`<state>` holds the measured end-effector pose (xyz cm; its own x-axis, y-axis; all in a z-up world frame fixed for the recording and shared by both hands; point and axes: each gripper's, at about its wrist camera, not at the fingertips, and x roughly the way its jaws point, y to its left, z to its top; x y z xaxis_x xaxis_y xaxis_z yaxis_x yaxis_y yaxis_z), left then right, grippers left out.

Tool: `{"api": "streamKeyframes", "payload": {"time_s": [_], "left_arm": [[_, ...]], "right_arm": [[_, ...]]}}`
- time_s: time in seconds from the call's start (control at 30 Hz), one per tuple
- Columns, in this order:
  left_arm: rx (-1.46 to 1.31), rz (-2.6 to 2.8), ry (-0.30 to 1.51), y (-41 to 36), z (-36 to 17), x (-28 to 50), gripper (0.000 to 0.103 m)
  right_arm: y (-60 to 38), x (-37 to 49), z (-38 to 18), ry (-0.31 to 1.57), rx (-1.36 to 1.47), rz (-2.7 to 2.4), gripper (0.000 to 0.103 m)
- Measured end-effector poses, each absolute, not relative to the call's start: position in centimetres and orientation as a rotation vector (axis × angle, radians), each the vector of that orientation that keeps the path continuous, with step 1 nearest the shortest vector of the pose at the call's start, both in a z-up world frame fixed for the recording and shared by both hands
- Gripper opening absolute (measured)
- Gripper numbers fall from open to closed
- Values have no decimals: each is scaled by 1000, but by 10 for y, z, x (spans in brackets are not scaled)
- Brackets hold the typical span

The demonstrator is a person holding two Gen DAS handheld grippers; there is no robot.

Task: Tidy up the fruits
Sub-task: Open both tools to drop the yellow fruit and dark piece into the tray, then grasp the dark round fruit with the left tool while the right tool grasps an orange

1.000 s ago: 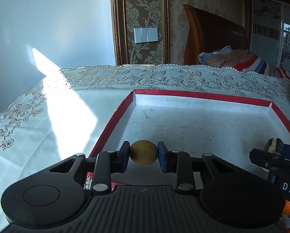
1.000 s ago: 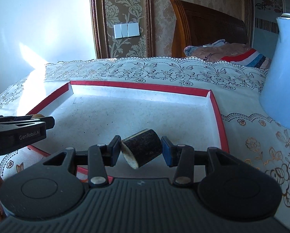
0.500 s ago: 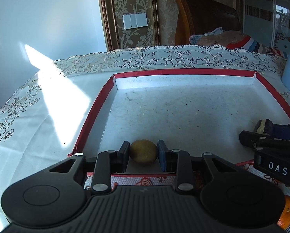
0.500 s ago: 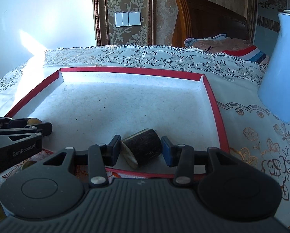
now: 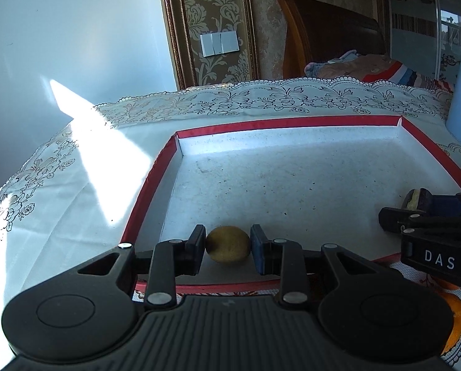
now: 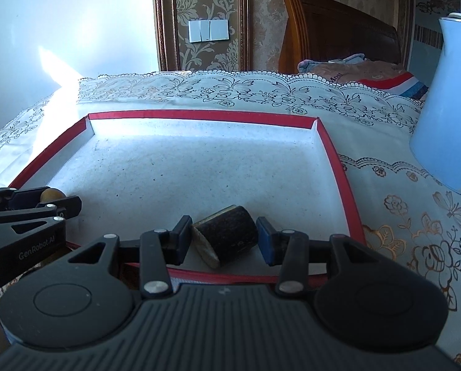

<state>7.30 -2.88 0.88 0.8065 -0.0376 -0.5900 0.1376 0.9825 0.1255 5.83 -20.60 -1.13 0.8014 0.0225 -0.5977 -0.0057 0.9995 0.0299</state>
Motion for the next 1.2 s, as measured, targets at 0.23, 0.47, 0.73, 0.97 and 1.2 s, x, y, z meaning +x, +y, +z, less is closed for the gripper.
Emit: {"api": "streamKeyframes", "payload": {"time_s": [0.23, 0.47, 0.73, 0.97, 1.2], "left_arm": [[167, -78, 571, -28, 13, 67, 78], [117, -94, 531, -16, 22, 57, 78], [46, -124, 403, 29, 37, 3, 91], [-14, -183, 380, 71, 25, -39, 92], [65, -145, 408, 71, 10, -53, 92]], "right_arm": [[-209, 49, 1, 553, 40, 11, 76], [-224, 23, 14, 452, 105, 33, 76], [-247, -42, 25, 339, 117, 89, 76], [-248, -92, 17, 347, 75, 180, 76], [-229, -101, 2, 407, 27, 226, 70]]}}
